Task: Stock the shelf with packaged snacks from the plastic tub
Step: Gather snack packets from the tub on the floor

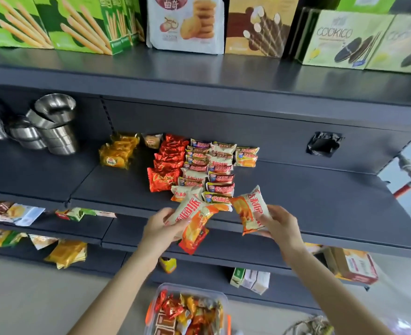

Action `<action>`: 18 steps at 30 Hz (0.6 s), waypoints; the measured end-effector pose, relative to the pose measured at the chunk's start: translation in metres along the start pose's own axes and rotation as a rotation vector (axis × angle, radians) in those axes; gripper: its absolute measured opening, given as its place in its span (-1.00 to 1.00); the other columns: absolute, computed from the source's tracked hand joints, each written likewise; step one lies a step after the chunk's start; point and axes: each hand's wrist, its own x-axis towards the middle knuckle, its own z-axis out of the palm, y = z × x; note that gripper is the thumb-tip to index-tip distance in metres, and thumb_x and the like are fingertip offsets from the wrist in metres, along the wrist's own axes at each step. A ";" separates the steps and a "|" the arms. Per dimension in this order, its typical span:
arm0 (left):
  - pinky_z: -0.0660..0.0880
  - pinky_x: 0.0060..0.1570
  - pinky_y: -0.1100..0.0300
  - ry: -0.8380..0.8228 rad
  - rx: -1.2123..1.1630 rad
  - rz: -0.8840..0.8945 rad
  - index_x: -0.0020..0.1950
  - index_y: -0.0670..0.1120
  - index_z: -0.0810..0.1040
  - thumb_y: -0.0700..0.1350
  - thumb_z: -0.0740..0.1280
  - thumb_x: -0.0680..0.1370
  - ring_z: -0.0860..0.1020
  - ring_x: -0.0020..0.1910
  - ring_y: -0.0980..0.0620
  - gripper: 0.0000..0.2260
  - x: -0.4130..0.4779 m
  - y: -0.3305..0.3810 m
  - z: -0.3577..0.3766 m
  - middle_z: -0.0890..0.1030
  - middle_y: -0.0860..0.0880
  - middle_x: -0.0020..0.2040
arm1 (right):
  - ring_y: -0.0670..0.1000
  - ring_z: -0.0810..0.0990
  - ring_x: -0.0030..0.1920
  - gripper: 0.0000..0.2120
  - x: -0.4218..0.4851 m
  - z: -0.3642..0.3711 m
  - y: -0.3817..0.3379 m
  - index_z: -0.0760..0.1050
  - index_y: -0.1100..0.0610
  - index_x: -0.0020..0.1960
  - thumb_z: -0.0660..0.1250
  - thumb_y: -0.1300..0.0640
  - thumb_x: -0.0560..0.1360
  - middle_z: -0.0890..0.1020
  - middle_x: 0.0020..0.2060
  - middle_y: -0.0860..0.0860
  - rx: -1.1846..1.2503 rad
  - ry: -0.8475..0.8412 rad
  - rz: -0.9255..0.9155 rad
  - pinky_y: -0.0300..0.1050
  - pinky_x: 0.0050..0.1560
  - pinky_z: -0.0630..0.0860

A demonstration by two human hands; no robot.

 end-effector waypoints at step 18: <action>0.57 0.07 -0.09 0.068 0.070 0.135 -0.08 0.12 0.64 0.00 0.48 0.31 0.65 -0.10 0.09 -0.79 0.113 0.005 0.078 0.70 0.11 -0.14 | 0.09 0.59 0.00 -0.68 0.296 0.005 0.032 0.57 0.09 0.17 0.44 0.07 0.44 0.64 -0.02 0.03 -0.703 -0.093 -0.318 -0.14 -0.13 0.41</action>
